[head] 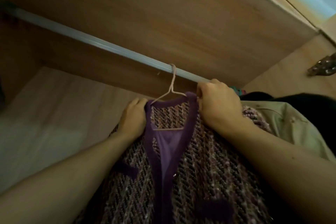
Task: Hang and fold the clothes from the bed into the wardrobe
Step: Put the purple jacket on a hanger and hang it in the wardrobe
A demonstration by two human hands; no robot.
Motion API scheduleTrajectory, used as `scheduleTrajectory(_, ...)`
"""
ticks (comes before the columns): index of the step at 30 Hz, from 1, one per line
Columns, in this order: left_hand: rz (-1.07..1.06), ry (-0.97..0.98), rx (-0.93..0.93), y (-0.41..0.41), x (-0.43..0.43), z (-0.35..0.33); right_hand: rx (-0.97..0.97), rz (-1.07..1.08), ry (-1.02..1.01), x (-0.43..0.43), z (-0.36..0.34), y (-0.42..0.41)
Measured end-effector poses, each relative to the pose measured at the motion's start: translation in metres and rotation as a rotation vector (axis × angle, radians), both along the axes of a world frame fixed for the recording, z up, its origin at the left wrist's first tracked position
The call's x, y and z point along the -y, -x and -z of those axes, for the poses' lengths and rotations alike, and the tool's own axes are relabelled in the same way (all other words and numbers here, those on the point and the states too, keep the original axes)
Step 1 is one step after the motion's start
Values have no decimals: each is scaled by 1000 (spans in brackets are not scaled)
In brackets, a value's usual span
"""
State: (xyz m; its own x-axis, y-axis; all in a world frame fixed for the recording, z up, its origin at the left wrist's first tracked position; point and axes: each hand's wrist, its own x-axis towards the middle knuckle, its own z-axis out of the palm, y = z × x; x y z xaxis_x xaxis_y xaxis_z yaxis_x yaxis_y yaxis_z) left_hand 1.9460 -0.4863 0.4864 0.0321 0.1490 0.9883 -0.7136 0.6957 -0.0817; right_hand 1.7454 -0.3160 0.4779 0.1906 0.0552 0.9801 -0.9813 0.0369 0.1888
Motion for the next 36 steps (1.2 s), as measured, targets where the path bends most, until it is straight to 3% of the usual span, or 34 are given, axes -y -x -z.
scheduleTrajectory(7,218,-65,-35,28,4,39,-98,239,-9,-9,12,1)
scheduleTrajectory(12,326,-280,27,41,12,33,-257,405,-166,-2,29,10)
scheduleTrajectory(20,422,-406,155,100,31,22,-135,645,-390,-5,34,52)
scheduleTrajectory(26,712,-532,238,181,37,18,-100,808,-435,-8,35,98)
scheduleTrajectory(31,837,-471,151,202,50,30,-101,823,-458,-4,48,107)
scheduleTrajectory(34,825,-513,65,189,61,50,-86,805,-487,-1,60,100)
scheduleTrajectory(36,694,-558,73,180,66,72,-75,799,-525,-1,69,96)
